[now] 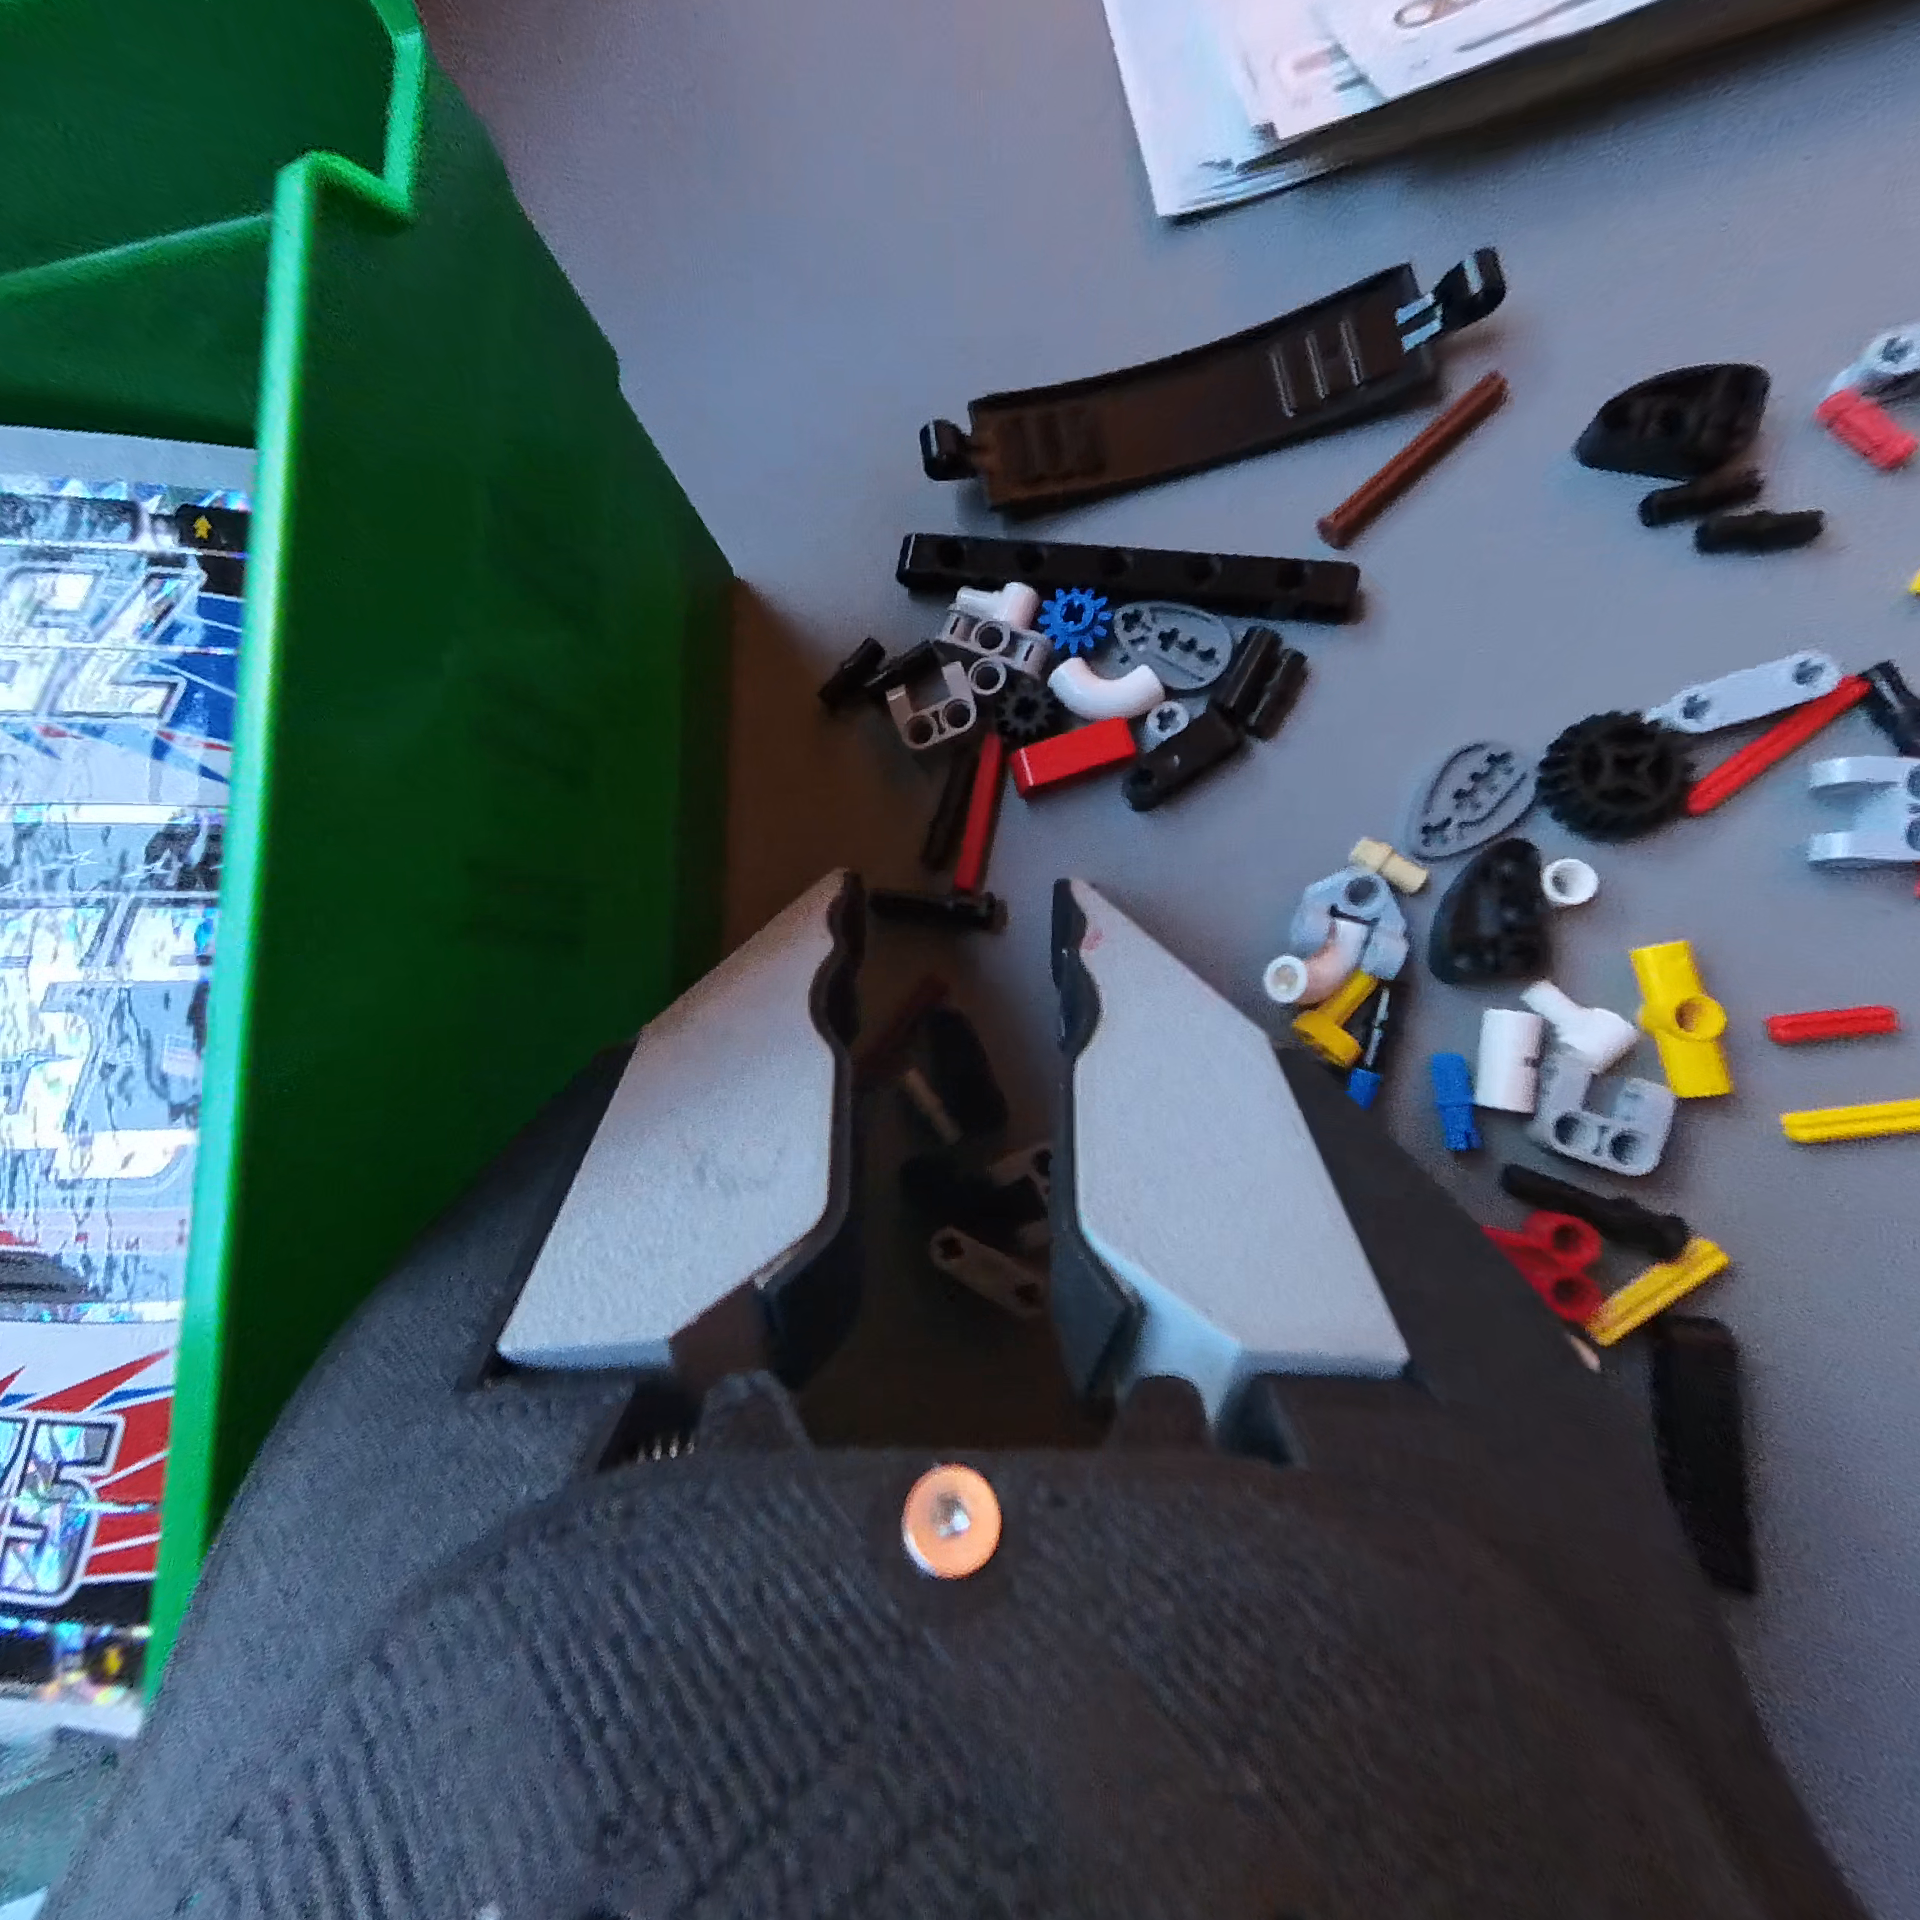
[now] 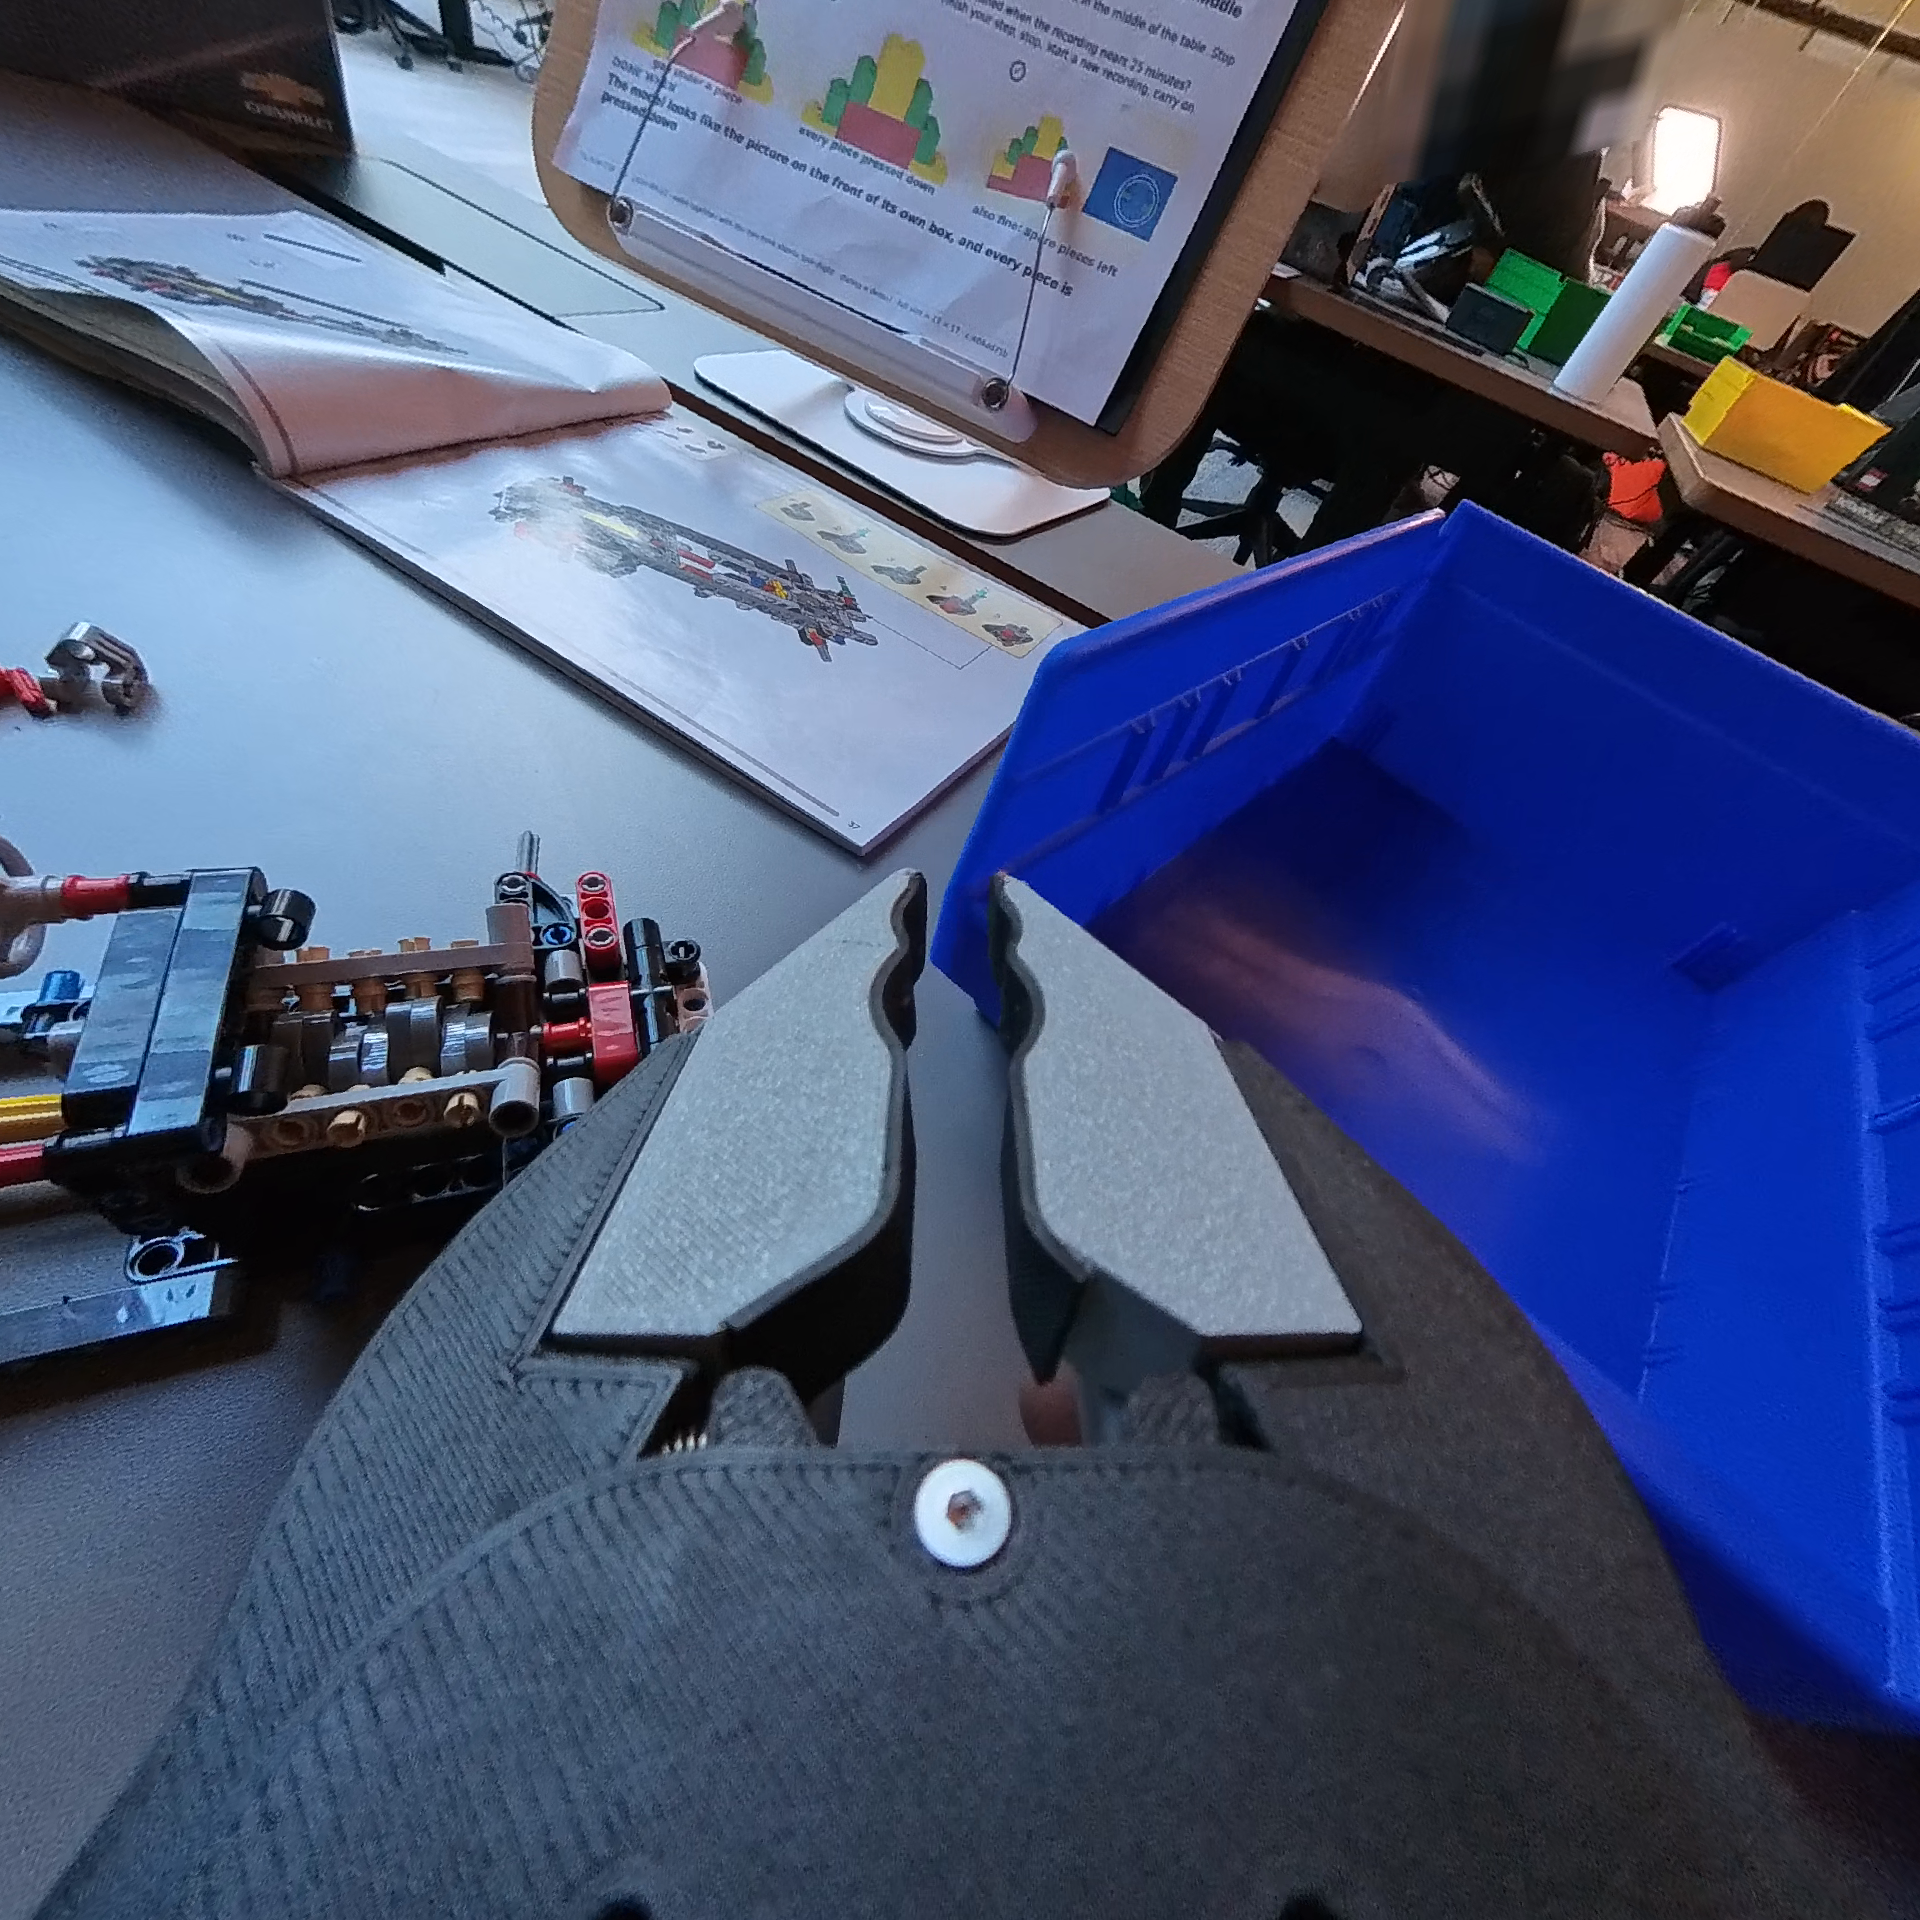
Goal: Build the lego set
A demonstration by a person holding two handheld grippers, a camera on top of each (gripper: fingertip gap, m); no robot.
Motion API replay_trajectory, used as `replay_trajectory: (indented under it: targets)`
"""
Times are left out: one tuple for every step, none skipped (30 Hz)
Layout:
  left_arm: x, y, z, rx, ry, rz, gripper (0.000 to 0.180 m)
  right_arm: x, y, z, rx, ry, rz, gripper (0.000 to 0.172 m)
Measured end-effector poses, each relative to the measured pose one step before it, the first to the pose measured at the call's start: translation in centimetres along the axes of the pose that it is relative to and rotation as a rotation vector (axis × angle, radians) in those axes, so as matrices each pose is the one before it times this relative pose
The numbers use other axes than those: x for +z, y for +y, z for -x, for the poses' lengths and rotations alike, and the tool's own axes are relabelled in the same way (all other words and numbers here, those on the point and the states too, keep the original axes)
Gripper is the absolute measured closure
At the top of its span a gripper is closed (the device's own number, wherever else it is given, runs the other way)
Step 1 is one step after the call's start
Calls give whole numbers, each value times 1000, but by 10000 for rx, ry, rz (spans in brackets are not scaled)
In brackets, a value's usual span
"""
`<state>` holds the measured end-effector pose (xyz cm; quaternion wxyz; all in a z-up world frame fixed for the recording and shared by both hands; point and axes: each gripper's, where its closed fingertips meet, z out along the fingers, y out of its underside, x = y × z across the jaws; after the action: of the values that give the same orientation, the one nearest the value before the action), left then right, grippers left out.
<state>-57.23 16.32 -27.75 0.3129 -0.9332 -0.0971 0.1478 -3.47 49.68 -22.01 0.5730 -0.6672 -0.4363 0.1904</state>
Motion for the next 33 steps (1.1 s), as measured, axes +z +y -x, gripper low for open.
replay_trajectory:
  targets:
    - [10,9,8,-17,30,-1,145,9,6,-11,22,-19,5,163]
    - [37,-1,48,-62,13,12,145,2,-4,-5,24,-21,-5,164]
    - [46,-25,47,-40,-2,-16,145,-7,-10,13,25,-31,-12,165]
    - [50,-35,45,-43,1,-57,145,-1,1,12,22,-34,-1,165]
    - [62,-54,7,-70,41,-84,145,-6,-2,8,19,-17,0,165]
    - [62,-22,-47,-124,110,-92,146,-11,-15,-6,14,-8,-12,165]
    - [64,-14,-131,-179,204,-120,149,-22,-29,-6,7,-4,-24,166]
    - [71,-10,-146,-230,277,-139,152,-30,-26,-6,7,-7,-24,166]
    - [47,56,-196,-351,321,-48,156,-27,-35,-3,11,-5,-22,166]
    - [22,57,-81,-384,237,-44,158,-17,-28,-2,11,-10,-24,166]
    - [-40,55,-4,-271,138,-39,158,-27,-19,-11,13,-7,-19,167]
    - [-77,80,31,-22,-3,-29,158,-17,-28,0,15,-10,-23,167]
    - [-110,108,42,121,-86,9,160,-29,-31,0,15,-15,-21,167]
    - [-148,146,53,89,-83,54,161,-6,1,-4,16,-13,-7,167]
    - [-174,196,42,74,-67,88,168,7,-4,-2,16,-13,1,167]
    - [-196,232,114,113,-119,88,174,-2,4,6,10,-9,0,167]
    - [-181,181,98,130,-106,33,174,-7,-13,2,2,-6,-5,168]
    - [-166,171,-87,101,21,17,174,-2,-7,4,0,-7,-8,168]
    - [-200,148,-226,67,122,12,174,-11,-3,8,-2,-5,-4,168]
    - [-262,-35,-295,30,167,-110,174,12,14,3,-4,-4,5,168]
    - [-371,-248,-323,-56,220,-236,174,10,4,12,-5,-4,8,168]
    - [-460,-383,-251,-130,207,-298,174,0,0,17,-12,1,5,168]
    - [-512,-428,-51,-159,122,-306,174,2,10,11,-19,3,6,168]
    - [-519,-357,127,-196,42,-224,174,15,8,22,-22,2,9,168]
    - [-486,-322,206,-211,18,-182,174,4,6,21,-26,2,6,168]
    - [-414,-309,-69,-150,143,-169,174,13,16,30,-27,1,9,168]
    - [-268,-241,-141,-130,107,-94,174,16,18,16,-24,-1,16,168]
    - [-121,-52,73,-96,-100,37,176,15,8,38,-25,-1,12,168]
    - [7,196,245,1,-249,196,173,8,10,19,-27,-2,8,169]
    - [83,326,229,140,-286,299,171,14,10,28,-23,-3,11,169]
    - [18,149,65,273,-216,159,180,-3,9,20,-21,2,6,169]
    - [-6,-213,-332,315,2,-124,180,-20,-32,19,-19,3,-24,169]
    - [15,-264,-551,118,172,-97,180,-17,-41,14,-10,-7,-27,170]
